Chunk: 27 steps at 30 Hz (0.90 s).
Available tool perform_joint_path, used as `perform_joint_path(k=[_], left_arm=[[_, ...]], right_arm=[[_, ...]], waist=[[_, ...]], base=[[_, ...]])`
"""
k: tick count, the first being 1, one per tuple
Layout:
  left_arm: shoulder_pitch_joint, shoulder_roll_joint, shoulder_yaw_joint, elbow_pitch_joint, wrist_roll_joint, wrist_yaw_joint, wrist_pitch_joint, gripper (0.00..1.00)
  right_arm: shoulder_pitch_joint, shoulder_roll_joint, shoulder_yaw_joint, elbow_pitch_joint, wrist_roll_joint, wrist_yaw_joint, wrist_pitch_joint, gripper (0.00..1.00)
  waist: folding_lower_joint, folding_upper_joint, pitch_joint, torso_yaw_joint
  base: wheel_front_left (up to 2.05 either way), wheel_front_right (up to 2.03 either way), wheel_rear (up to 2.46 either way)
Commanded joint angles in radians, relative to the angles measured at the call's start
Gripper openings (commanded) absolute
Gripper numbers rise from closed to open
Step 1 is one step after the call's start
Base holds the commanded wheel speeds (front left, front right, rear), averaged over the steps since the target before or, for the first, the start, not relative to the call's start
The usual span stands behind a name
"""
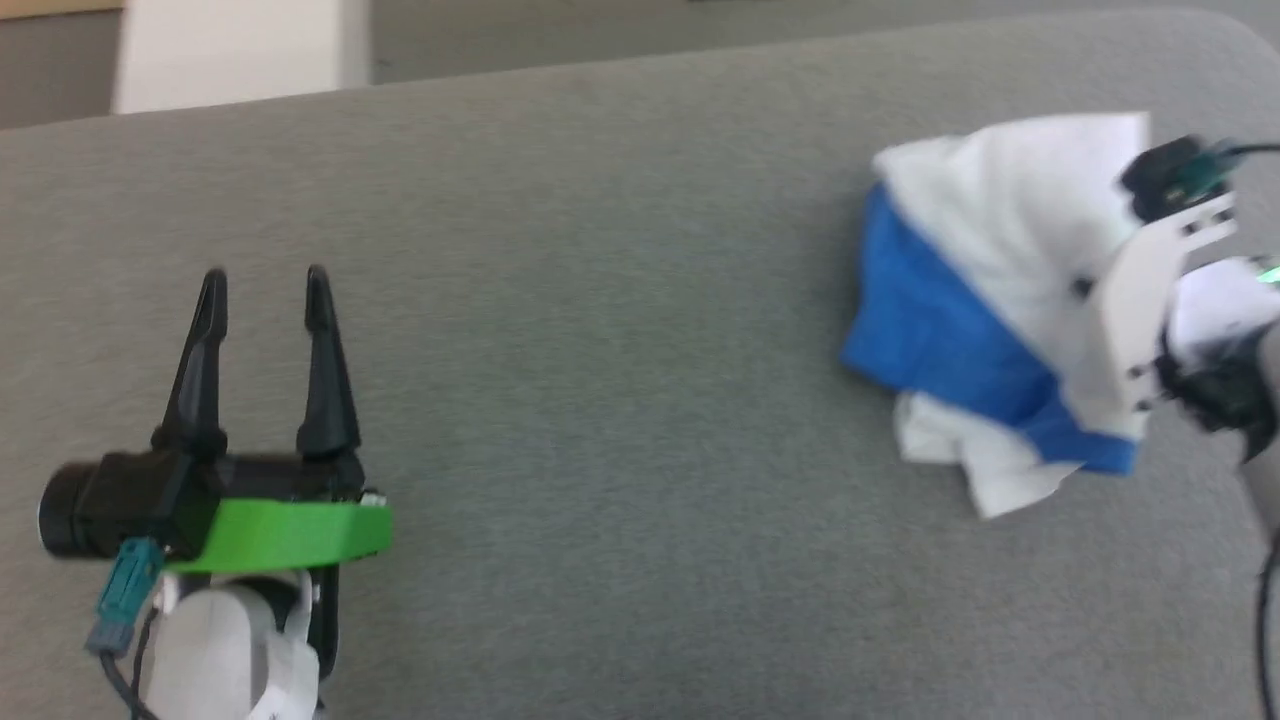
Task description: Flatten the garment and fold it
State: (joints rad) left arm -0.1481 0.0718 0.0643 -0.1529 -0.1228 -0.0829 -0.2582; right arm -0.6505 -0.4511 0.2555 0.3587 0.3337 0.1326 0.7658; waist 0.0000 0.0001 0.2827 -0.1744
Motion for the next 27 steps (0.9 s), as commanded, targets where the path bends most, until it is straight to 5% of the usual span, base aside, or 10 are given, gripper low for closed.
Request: perform_joint_path(k=[1,18,19,20,21,27], left_arm=[[-0.027,0.013,-0.005,-0.002,0.017,-0.006,-0.004,1.00],[-0.102,0.080,-0.002,-0.101,0.046,0.011,0.040,1.00],[-0.102,0.081,-0.001,-0.102,0.045,0.011,0.040,1.00],[-0.102,0.082,-0.001,-0.103,0.044,0.012,0.039,1.00],[-0.102,0.082,-0.001,-0.104,0.044,0.013,0.039,1.00],[-0.107,0.086,-0.004,-0.081,0.041,0.017,0.033,1.00]], right_arm=[[-0.024,-0.011,-0.009,0.011,-0.010,-0.002,-0.014,0.00],[-0.190,-0.249,-0.213,0.200,-0.194,-0.002,-0.137,0.00],[-0.199,-0.249,-0.225,0.203,-0.202,-0.002,-0.151,0.17],[-0.205,-0.245,-0.232,0.211,-0.209,-0.002,-0.159,0.92],[-0.209,-0.241,-0.239,0.219,-0.212,-0.002,-0.158,1.00],[-0.247,-0.217,-0.270,0.228,-0.238,-0.002,-0.193,1.00]], waist=[[0.0000,-0.0001,0.120,-0.108],[0.0000,-0.0001,0.377,0.003],[0.0000,-0.0001,0.380,0.005],[0.0000,-0.0001,0.381,0.006],[0.0000,-0.0001,0.382,0.007],[0.0000,-0.0001,0.336,0.006]], base=[[0.00,0.00,0.00],[0.00,0.00,0.00],[0.00,0.00,0.00],[0.00,0.00,0.00],[0.00,0.00,0.00],[0.00,0.00,0.00]])
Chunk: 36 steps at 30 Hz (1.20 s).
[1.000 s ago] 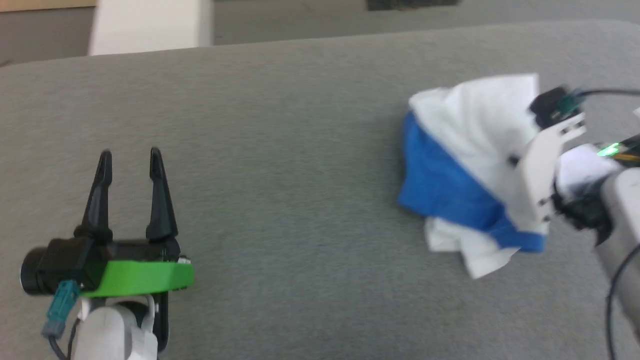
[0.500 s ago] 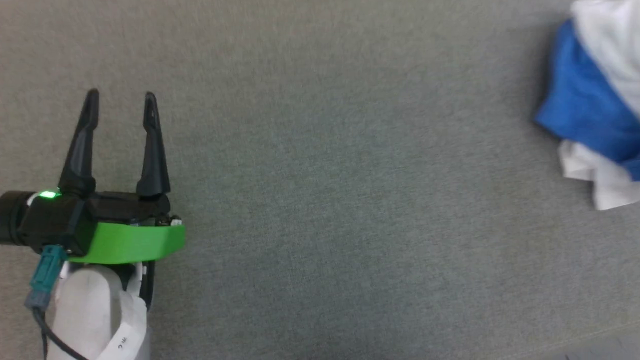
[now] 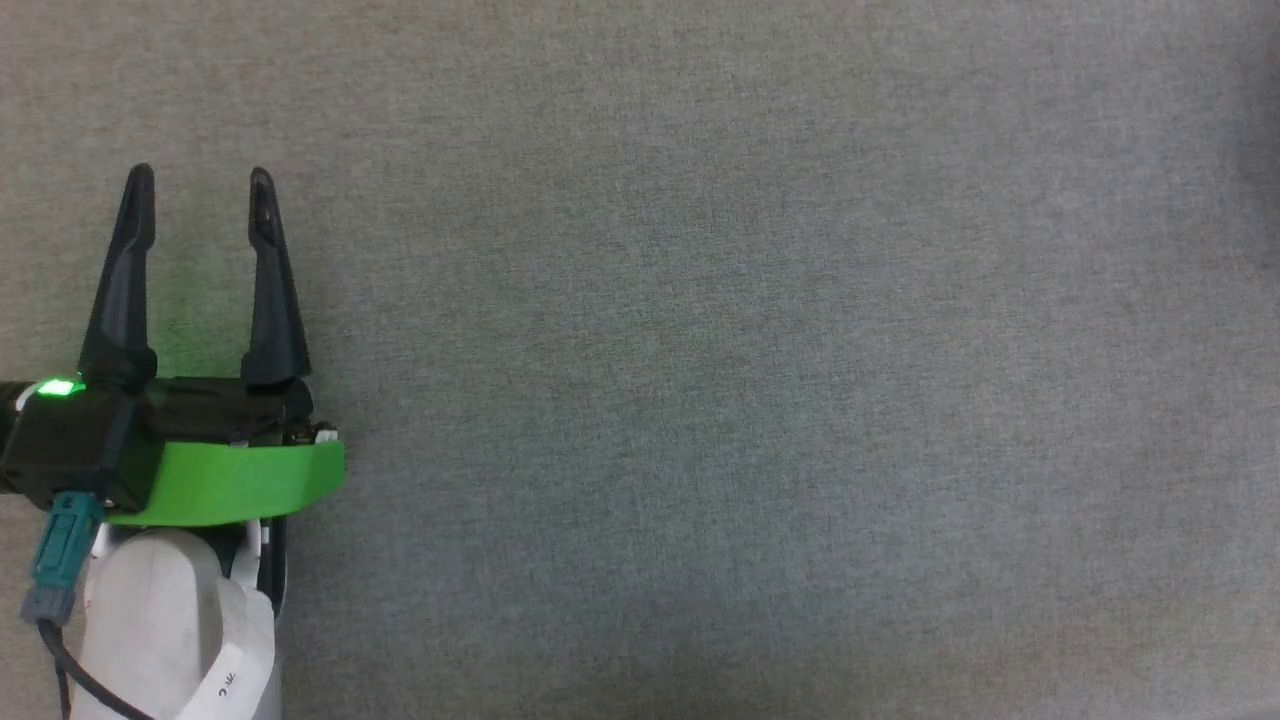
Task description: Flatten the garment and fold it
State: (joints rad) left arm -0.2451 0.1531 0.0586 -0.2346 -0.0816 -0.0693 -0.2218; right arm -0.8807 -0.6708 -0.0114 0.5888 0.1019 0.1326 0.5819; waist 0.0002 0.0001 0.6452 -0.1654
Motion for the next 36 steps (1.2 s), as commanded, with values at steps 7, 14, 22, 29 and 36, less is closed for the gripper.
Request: perform_joint_path(k=[7,14,22,29,36], left_arm=[[0.032,-0.016,0.009,0.072,-0.028,0.012,-0.029,1.00],[0.077,-0.039,0.032,0.114,-0.061,0.031,-0.037,1.00],[0.116,-0.058,0.077,0.158,-0.070,0.104,-0.035,1.00],[0.136,-0.070,0.065,0.182,-0.077,0.131,-0.006,1.00],[0.168,-0.082,0.025,0.244,-0.086,0.149,0.018,1.00]], right_arm=[[-0.048,-0.027,0.085,-0.100,0.056,-0.002,0.010,1.00],[-0.080,0.126,0.069,-0.237,0.170,-0.002,-0.116,1.00],[0.011,0.432,0.071,-0.317,0.198,-0.002,-0.392,1.00],[0.175,0.604,0.058,-0.328,0.217,-0.002,-0.638,1.00],[0.456,0.620,0.074,-0.324,0.245,-0.002,-0.830,1.00]], waist=[[-0.0002,-0.0001,-0.223,-0.008],[-0.0002,-0.0001,-0.361,0.007],[-0.0002,-0.0001,-0.499,0.042],[-0.0002,-0.0001,-0.567,0.089],[-0.0002,-0.0001,-0.617,0.115]], base=[[0.00,0.00,0.00],[0.00,0.00,0.00],[0.00,0.00,0.00],[0.00,0.00,0.00],[0.00,0.00,0.00]])
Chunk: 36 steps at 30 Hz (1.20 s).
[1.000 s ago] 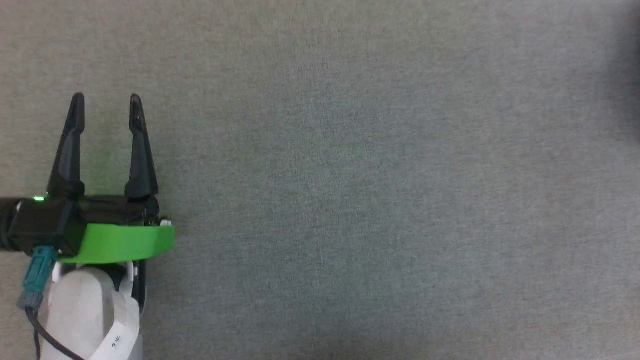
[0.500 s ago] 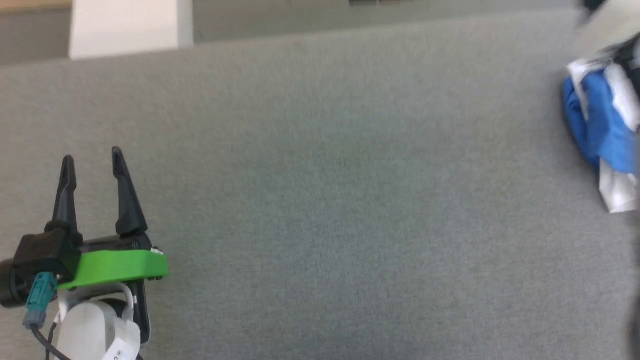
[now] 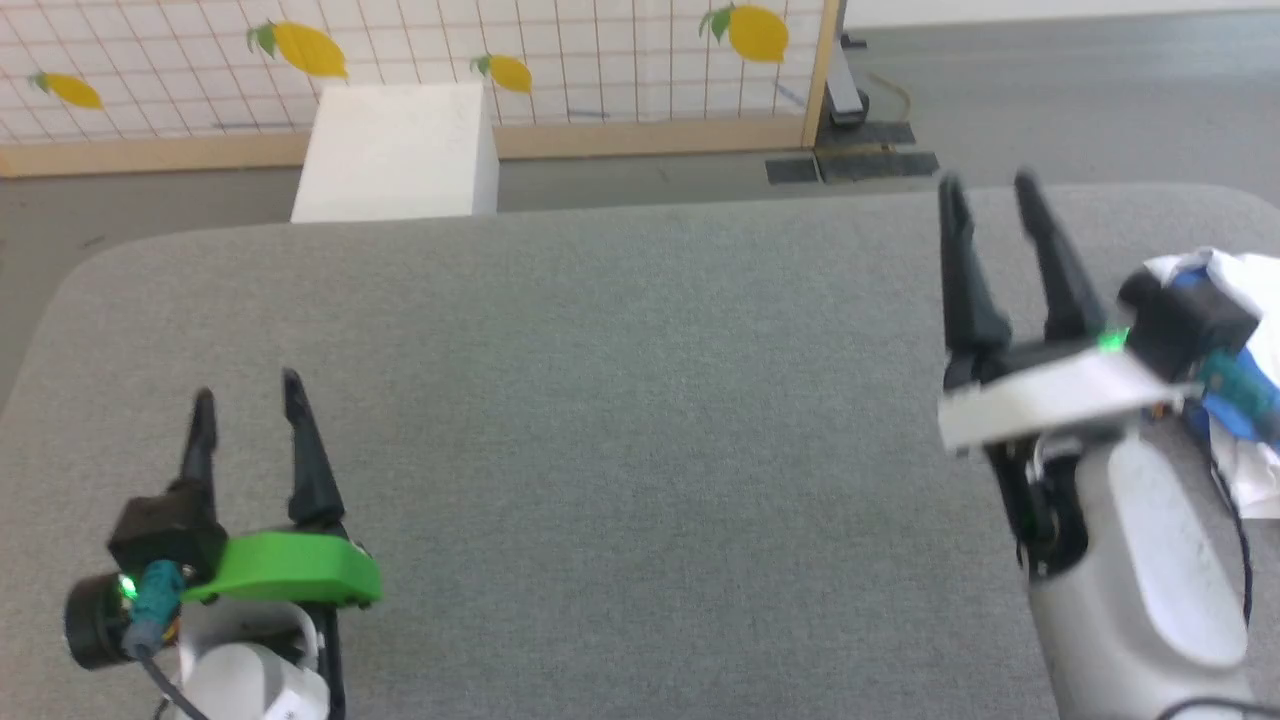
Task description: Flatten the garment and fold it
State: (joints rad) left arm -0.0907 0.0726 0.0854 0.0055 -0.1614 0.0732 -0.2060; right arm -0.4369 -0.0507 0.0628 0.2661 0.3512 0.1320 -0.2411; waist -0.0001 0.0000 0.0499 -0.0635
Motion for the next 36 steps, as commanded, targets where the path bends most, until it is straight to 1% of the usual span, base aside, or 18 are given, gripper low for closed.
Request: perform_joint_path(k=[1,7,15,21,36], left_arm=[[0.017,-0.003,-0.008,0.013,-0.006,0.007,0.005,1.00],[0.046,-0.007,-0.049,0.079,-0.004,0.004,0.024,1.00],[0.061,-0.013,-0.087,0.163,-0.022,0.011,0.025,1.00],[0.053,-0.014,-0.103,0.194,-0.026,0.022,0.023,1.00],[0.026,-0.001,-0.113,0.202,-0.032,0.027,0.011,1.00]], right_arm=[[0.036,0.000,-0.001,-0.001,-0.008,-0.001,-0.011,1.00],[0.168,0.000,-0.018,0.020,-0.036,-0.001,-0.019,1.00],[0.255,0.000,-0.020,0.070,-0.066,-0.001,-0.017,1.00],[0.266,0.000,-0.019,0.098,-0.098,-0.001,0.018,1.00],[0.257,0.000,-0.016,0.095,-0.077,-0.001,0.034,1.00]], waist=[[0.0001,0.0000,-0.027,0.014],[0.0001,0.0000,-0.044,0.002],[0.0001,0.0000,-0.042,0.000],[0.0001,0.0000,-0.039,0.007],[0.0001,0.0000,-0.030,0.009]], base=[[0.00,0.00,0.00],[0.00,0.00,0.00],[0.00,0.00,0.00],[0.00,0.00,0.00],[0.00,0.00,0.00]])
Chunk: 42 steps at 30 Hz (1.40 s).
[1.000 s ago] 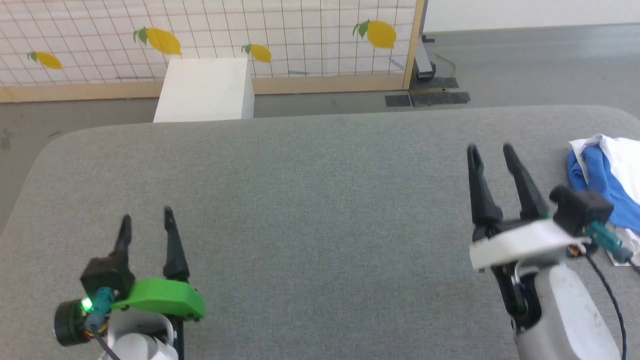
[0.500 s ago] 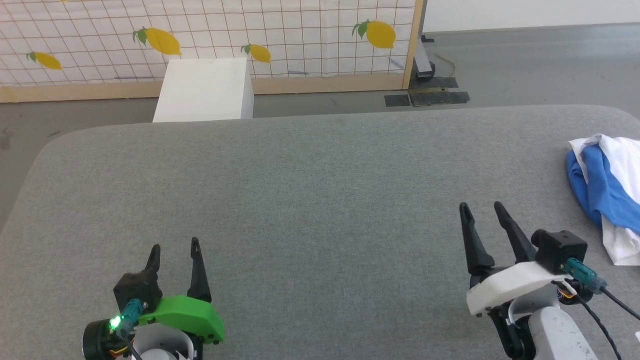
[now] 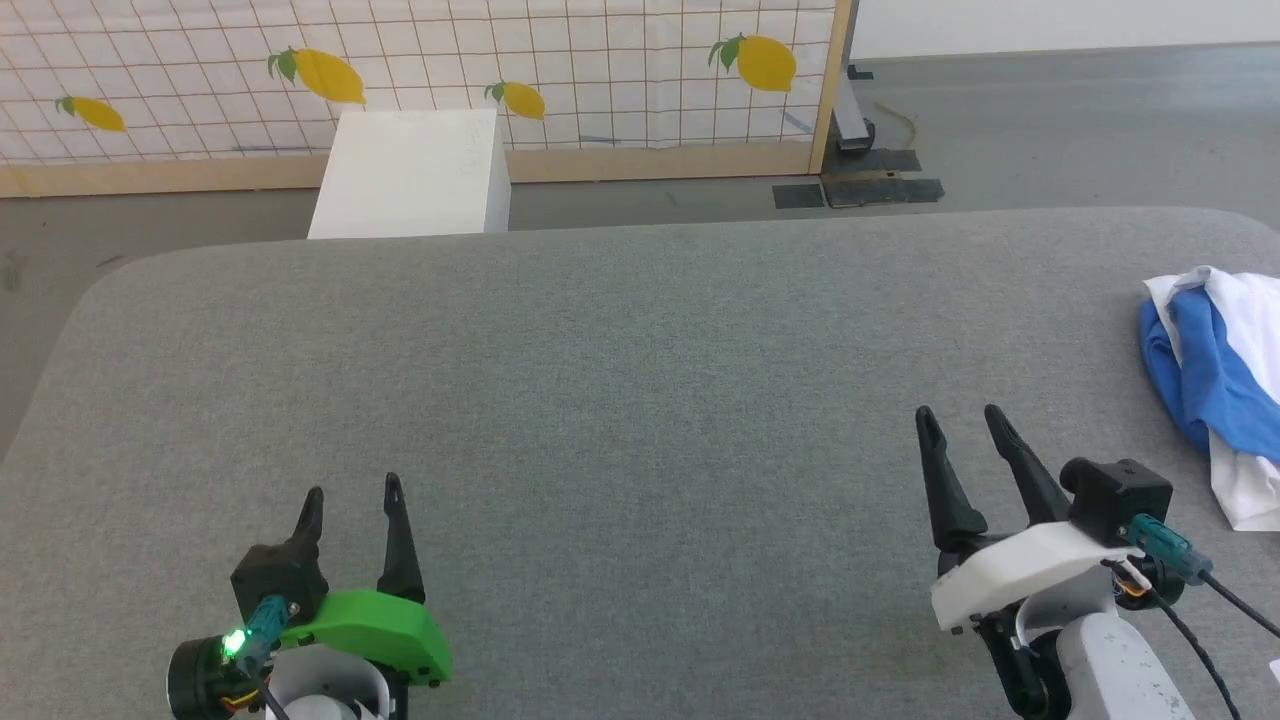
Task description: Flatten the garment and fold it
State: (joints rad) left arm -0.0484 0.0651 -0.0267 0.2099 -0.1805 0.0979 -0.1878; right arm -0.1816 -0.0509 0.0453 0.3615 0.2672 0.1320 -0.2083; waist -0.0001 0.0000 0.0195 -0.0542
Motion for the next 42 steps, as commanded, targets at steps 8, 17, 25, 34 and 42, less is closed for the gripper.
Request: perform_joint_path(k=[8,17,25,34,42], left_arm=[[0.002,-0.001,0.001,-0.005,0.005,-0.003,0.006,0.00],[0.006,-0.002,0.003,-0.022,0.019,-0.010,0.021,0.00],[0.009,-0.003,0.005,-0.035,0.031,-0.017,0.033,0.00],[0.012,-0.004,0.006,-0.050,0.043,-0.023,0.046,0.00],[0.015,-0.005,0.008,-0.063,0.055,-0.030,0.057,0.00]], right_arm=[[0.005,0.000,-0.002,-0.010,-0.008,0.000,0.006,0.00],[0.019,0.000,-0.005,-0.038,-0.029,0.000,0.022,0.00],[0.031,0.000,-0.008,-0.061,-0.045,0.000,0.035,0.00],[0.043,0.000,-0.011,-0.086,-0.064,0.000,0.050,0.00],[0.055,0.000,-0.014,-0.109,-0.081,0.000,0.063,0.00]], waist=[[0.0001,0.0000,0.000,0.001],[0.0001,0.0000,-0.002,0.006],[0.0001,0.0000,-0.003,0.009],[0.0001,0.0000,-0.004,0.013],[0.0001,0.0000,-0.006,0.016]], base=[[0.00,0.00,0.00],[0.00,0.00,0.00],[0.00,0.00,0.00],[0.00,0.00,0.00],[0.00,0.00,0.00]])
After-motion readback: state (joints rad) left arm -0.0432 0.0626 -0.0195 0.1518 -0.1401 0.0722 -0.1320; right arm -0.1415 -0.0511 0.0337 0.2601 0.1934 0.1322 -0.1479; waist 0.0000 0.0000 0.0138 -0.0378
